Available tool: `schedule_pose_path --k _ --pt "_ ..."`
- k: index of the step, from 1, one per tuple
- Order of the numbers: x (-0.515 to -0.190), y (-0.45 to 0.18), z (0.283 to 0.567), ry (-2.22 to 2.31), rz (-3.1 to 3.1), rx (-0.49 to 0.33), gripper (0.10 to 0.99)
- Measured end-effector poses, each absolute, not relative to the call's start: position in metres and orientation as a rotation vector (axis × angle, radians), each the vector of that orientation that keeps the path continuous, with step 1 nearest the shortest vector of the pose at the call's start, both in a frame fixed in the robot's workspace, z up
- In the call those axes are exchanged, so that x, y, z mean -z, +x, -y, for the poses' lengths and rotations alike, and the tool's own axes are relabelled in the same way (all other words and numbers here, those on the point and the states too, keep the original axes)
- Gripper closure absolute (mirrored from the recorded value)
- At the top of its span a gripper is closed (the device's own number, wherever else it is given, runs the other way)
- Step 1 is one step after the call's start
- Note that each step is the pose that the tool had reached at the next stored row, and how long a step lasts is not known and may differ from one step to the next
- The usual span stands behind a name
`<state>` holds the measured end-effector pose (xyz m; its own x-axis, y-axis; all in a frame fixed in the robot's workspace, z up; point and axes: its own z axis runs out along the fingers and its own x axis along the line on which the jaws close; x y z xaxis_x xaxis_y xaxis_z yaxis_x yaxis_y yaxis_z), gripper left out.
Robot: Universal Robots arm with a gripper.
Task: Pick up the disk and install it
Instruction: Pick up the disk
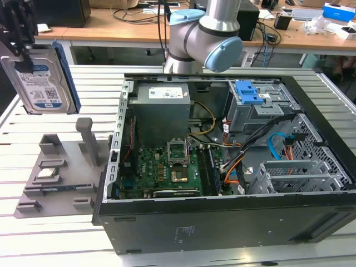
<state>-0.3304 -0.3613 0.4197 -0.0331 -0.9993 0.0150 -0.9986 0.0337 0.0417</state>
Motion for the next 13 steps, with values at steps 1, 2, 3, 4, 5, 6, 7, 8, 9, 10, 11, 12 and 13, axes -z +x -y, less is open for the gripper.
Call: schedule_pose_path --k 1,2,3,4,5,6,7,8,9,10,11,12,13 --pt "-0.421 -0.330 0.361 2.156 2.229 0.030 0.725" --pt "-0.423 -0.330 0.361 2.156 2.229 0.030 0.725" --pt "-0.424 -0.330 0.361 2.156 2.229 0.030 0.725" --pt "-0.426 -0.330 0.361 2.156 2.229 0.030 0.725" --pt "-0.428 -0.330 0.361 2.156 2.229 0.030 0.725" --pt "-0.430 -0.330 0.361 2.156 2.229 0.030 0.725" --pt "-0.432 -0.330 0.361 2.156 2.229 0.030 0.725" --pt "-0.434 -0.330 0.361 2.156 2.229 0.030 0.725" --pt "-0.435 -0.330 0.361 2.156 2.229 0.031 0.725" --pt "-0.437 -0.330 0.361 2.156 2.229 0.031 0.725" --pt "-0.439 -0.330 0.361 2.156 2.229 0.031 0.725" --pt "-0.440 -0.330 0.361 2.156 2.229 0.031 0.725" --pt "-0.442 -0.330 0.361 2.156 2.229 0.031 0.725"
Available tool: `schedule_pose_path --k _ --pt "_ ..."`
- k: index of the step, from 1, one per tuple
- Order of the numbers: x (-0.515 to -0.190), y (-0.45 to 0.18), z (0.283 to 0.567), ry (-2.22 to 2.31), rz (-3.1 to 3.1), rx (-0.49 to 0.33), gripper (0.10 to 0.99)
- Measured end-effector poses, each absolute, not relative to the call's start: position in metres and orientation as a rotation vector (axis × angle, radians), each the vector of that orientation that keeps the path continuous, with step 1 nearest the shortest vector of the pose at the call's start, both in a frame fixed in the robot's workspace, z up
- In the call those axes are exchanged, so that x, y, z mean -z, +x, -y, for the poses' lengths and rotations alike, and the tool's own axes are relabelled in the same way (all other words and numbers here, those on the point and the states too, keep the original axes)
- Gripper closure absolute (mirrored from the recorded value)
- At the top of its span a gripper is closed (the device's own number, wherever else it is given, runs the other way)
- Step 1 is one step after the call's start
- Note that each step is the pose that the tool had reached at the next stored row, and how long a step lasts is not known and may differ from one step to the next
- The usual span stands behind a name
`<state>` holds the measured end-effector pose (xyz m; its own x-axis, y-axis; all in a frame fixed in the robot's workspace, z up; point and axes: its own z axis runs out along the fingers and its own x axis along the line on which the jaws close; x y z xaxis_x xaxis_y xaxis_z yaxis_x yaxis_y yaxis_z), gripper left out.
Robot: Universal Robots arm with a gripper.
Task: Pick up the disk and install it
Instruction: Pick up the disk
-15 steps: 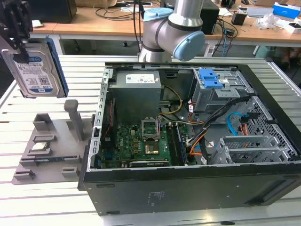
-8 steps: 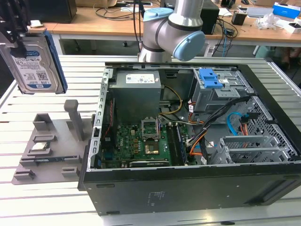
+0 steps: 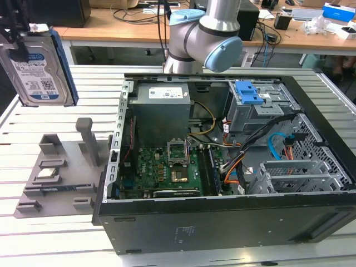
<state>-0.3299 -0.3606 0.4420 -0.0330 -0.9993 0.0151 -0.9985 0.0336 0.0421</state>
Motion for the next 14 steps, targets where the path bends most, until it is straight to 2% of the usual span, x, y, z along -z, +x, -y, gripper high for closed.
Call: schedule_pose_path --k 14 --pt "-0.468 -0.329 0.360 2.156 2.229 0.031 0.725"
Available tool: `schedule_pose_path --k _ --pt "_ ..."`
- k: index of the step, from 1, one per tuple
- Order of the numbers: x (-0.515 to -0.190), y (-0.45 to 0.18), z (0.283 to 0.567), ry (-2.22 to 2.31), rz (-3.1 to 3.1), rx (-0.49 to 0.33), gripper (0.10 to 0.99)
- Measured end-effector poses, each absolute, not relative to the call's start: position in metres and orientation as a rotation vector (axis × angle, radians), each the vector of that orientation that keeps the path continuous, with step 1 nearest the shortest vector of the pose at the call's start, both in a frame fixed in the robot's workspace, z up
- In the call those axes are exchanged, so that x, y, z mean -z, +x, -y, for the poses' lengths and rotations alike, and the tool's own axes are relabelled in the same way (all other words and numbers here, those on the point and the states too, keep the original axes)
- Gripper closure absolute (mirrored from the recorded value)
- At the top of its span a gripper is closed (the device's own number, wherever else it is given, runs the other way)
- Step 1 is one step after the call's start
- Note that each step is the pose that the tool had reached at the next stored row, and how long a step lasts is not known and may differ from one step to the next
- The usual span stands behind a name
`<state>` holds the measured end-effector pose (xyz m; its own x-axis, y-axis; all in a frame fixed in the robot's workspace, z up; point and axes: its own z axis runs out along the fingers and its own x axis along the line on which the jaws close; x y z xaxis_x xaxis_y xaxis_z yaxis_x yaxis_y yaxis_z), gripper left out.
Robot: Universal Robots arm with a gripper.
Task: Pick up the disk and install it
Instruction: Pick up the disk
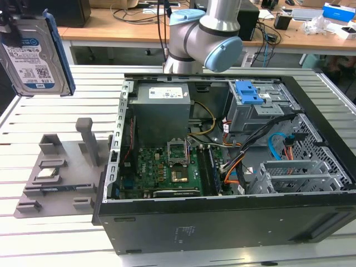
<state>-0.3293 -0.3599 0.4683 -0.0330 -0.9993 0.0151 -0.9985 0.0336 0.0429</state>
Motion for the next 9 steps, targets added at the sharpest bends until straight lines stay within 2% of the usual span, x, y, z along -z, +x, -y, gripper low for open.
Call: schedule_pose_path --k 9 --pt "-0.490 -0.329 0.359 2.156 2.229 0.031 0.725"
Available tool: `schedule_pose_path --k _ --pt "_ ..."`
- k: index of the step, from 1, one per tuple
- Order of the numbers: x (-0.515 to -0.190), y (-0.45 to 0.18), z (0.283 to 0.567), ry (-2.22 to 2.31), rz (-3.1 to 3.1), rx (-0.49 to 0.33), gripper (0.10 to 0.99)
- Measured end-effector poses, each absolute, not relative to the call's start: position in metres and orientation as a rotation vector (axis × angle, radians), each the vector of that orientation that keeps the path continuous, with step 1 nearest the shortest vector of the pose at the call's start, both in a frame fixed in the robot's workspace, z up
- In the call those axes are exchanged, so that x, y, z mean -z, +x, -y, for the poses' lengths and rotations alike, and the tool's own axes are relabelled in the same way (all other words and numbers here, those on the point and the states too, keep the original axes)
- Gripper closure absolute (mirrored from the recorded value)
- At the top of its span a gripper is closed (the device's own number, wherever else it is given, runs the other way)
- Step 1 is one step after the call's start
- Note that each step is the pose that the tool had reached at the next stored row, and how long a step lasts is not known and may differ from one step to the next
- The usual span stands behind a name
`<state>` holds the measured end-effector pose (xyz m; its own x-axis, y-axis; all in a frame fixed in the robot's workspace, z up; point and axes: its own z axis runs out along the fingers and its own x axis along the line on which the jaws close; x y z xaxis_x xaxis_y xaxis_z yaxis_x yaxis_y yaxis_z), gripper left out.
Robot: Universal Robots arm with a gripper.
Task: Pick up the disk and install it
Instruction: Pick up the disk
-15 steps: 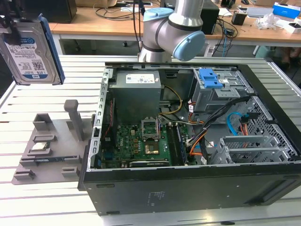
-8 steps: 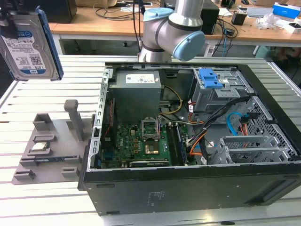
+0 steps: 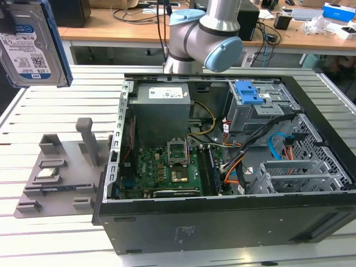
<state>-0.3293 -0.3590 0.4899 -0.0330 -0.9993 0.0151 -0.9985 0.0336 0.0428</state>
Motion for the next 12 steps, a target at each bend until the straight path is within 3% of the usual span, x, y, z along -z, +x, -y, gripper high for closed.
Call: schedule_pose_path --k 12 --pt "-0.494 -0.311 0.359 2.156 2.229 0.031 0.725"
